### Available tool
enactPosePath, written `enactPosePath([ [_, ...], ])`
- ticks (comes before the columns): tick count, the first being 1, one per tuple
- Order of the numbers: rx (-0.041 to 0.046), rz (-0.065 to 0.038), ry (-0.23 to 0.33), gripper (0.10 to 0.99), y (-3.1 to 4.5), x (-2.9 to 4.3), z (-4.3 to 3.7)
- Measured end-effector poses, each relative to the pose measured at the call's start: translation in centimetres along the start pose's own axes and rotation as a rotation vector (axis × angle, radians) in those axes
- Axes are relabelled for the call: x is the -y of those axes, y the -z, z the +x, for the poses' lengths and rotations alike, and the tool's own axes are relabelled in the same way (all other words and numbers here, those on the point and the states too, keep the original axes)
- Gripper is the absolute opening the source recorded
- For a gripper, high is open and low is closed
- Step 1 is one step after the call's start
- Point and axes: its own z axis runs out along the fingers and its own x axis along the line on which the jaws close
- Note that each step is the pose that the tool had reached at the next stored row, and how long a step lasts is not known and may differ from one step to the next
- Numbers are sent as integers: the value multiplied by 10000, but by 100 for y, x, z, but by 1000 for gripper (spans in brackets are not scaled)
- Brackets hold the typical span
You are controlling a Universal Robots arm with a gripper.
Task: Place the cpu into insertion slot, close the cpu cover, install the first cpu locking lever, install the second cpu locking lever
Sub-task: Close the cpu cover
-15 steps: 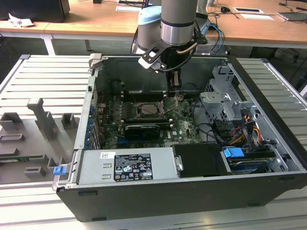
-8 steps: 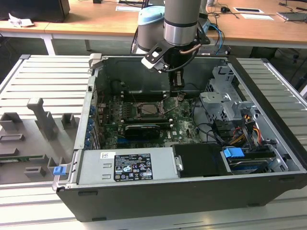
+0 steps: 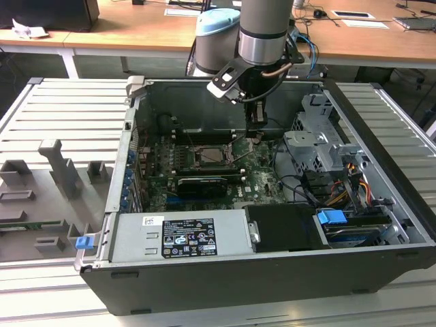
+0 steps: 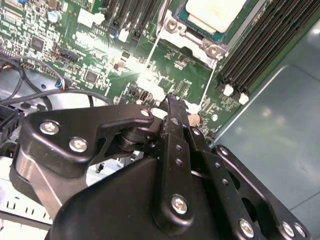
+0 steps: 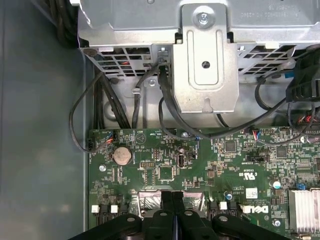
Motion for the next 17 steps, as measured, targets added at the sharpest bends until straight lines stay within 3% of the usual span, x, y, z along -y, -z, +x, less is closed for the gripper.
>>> enactPosePath([
  [17,0,1,-1,106,-6,-69,2],
])
